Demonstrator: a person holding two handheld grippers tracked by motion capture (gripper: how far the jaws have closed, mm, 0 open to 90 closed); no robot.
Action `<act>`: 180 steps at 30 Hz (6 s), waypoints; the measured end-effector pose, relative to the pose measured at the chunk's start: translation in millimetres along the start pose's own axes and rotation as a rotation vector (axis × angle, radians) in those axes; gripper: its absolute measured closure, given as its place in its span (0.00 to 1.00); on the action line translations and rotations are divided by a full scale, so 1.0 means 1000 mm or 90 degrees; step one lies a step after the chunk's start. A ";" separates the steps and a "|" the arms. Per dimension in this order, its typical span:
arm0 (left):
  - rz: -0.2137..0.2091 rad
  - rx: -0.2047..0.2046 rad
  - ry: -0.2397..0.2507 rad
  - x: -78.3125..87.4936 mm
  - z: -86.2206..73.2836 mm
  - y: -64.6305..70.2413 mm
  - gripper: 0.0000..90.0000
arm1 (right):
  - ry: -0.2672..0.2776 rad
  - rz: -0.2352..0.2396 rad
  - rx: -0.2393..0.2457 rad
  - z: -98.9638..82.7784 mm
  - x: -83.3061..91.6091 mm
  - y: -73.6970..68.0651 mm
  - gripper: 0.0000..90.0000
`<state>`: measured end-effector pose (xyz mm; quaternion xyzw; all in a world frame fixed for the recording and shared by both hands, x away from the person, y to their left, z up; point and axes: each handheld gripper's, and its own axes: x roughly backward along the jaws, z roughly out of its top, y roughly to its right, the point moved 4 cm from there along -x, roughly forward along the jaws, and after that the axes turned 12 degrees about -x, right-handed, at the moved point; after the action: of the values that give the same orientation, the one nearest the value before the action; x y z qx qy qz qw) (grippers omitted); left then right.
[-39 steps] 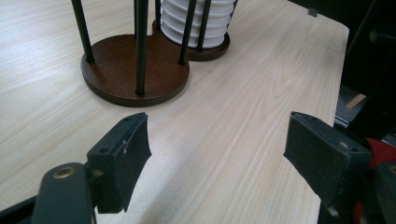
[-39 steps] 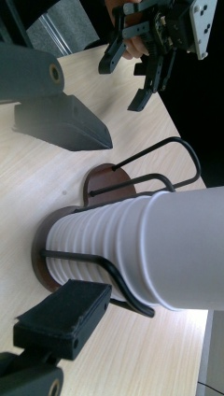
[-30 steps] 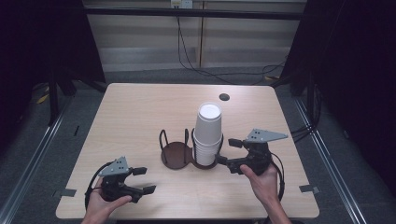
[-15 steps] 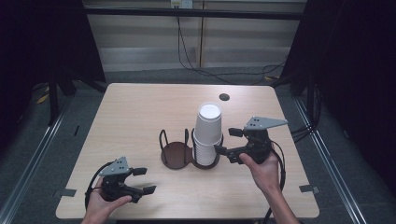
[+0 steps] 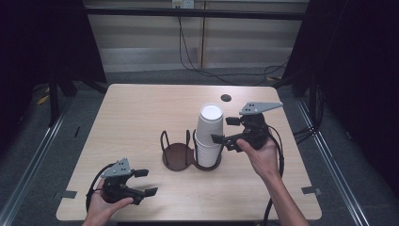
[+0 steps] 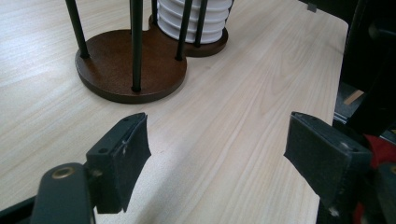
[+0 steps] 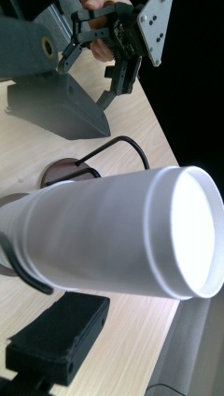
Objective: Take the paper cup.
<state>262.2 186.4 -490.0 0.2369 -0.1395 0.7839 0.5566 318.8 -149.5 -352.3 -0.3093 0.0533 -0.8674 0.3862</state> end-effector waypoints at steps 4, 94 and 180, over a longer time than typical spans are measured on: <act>0.000 0.002 0.004 0.001 0.000 0.000 0.24 | -0.017 0.001 0.004 0.010 -0.008 0.001 0.17; -0.012 0.015 -0.007 -0.002 0.000 0.001 0.20 | 0.133 0.035 -0.019 0.060 0.016 0.000 0.24; -0.089 -0.074 0.092 -0.049 0.090 0.021 0.18 | 0.017 0.096 -0.003 -0.050 0.002 -0.036 0.25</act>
<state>275.1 95.9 -438.7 0.1560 -0.1275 0.7487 0.6315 265.7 -133.1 -379.8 -0.2938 0.0832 -0.8397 0.4491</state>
